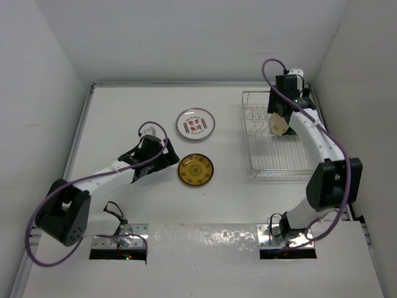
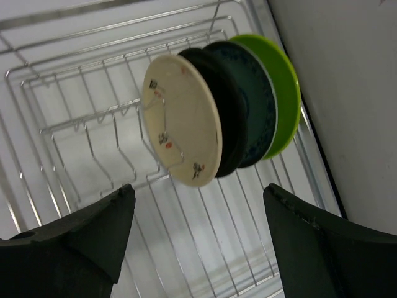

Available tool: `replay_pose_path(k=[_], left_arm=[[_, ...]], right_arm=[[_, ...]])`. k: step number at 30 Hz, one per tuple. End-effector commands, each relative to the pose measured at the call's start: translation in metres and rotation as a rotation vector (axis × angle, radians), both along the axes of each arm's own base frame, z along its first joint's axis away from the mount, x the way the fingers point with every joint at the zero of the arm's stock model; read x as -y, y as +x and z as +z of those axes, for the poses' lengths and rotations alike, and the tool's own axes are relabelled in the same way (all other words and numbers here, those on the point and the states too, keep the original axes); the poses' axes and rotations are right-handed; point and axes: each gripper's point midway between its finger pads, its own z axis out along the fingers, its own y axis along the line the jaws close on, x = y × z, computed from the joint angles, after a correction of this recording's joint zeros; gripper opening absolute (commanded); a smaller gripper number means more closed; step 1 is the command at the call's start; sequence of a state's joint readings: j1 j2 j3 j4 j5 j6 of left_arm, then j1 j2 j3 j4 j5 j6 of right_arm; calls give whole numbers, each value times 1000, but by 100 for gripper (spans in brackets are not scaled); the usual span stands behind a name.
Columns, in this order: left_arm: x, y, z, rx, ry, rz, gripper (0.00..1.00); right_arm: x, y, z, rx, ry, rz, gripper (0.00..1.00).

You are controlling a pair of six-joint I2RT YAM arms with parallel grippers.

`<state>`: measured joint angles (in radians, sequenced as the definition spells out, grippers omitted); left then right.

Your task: Unload the plates from the dish rack

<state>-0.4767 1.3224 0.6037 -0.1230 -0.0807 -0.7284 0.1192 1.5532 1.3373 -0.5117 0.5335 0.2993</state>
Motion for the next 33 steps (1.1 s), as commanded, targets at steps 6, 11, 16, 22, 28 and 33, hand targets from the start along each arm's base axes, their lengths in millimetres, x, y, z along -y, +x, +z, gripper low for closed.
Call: replay_pose_path(k=[6, 11, 16, 22, 28, 33], left_arm=[[-45, -19, 124, 259, 113, 39, 100], [-70, -36, 188, 398, 177, 16, 100], [-86, -34, 184, 428, 276, 27, 100], [-72, -32, 170, 393, 267, -49, 100], [-69, -32, 171, 401, 255, -63, 100], [-69, -33, 171, 405, 252, -67, 100]], right_arm=[[37, 49, 15, -25, -151, -55, 67], [42, 69, -19, -131, -165, -8, 44], [44, 75, -36, -171, -166, -5, 39], [50, 71, -44, -205, -198, -26, 36], [56, 62, -64, -258, -190, -25, 31], [61, 55, -82, -302, -183, -25, 29]])
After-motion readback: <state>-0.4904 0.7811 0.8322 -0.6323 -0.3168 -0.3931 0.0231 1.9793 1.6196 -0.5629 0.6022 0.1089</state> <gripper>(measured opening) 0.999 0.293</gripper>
